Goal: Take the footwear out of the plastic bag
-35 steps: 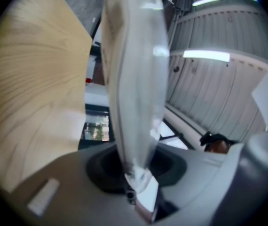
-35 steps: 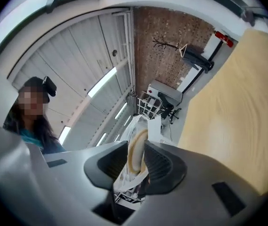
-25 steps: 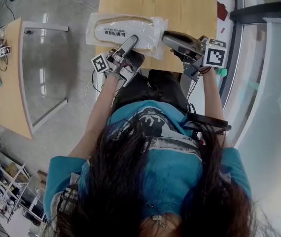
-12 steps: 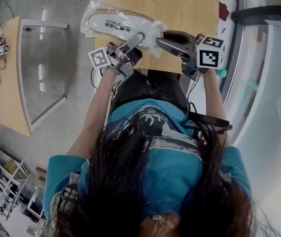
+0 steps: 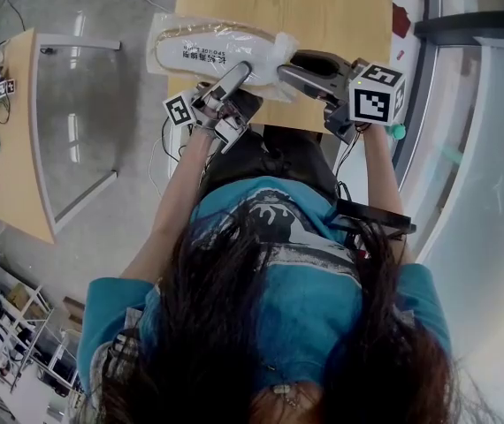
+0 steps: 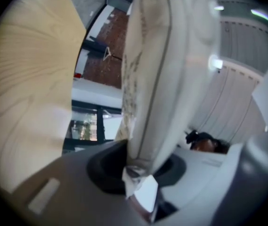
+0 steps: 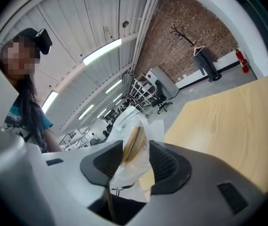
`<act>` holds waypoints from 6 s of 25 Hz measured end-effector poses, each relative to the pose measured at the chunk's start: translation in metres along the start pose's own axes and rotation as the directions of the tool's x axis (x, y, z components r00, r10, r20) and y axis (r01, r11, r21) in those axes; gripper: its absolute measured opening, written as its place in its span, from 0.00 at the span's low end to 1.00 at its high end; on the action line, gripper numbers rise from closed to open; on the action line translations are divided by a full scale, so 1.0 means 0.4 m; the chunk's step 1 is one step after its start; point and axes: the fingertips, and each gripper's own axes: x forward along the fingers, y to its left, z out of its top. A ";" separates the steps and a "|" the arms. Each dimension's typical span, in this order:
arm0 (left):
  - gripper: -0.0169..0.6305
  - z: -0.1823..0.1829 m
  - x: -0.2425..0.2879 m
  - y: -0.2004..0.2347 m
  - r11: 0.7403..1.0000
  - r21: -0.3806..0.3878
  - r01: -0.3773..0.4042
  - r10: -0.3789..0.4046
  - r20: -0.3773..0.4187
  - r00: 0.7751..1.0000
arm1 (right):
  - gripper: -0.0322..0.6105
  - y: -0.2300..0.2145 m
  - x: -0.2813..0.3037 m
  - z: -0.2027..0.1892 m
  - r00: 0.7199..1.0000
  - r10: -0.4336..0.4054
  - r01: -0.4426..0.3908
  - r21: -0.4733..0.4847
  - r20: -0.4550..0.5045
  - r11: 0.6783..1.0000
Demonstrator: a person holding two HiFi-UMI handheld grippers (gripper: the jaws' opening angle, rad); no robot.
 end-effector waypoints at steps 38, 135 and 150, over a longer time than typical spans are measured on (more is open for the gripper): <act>0.17 0.125 0.021 0.051 0.953 0.236 -0.191 0.191 0.021 0.981 | 0.32 -0.082 -0.137 -0.035 0.989 0.066 -0.100 0.272 0.130 0.957; 0.03 0.593 -0.182 0.428 0.424 0.028 -0.905 0.666 0.667 0.333 | 0.20 -0.271 -0.485 0.093 0.945 -0.204 0.049 0.506 0.255 0.861; 0.03 0.493 -0.096 0.526 0.412 -0.024 -0.911 0.718 0.625 0.308 | 0.20 -0.462 -0.079 -0.091 0.973 -0.177 -0.008 0.792 0.147 0.611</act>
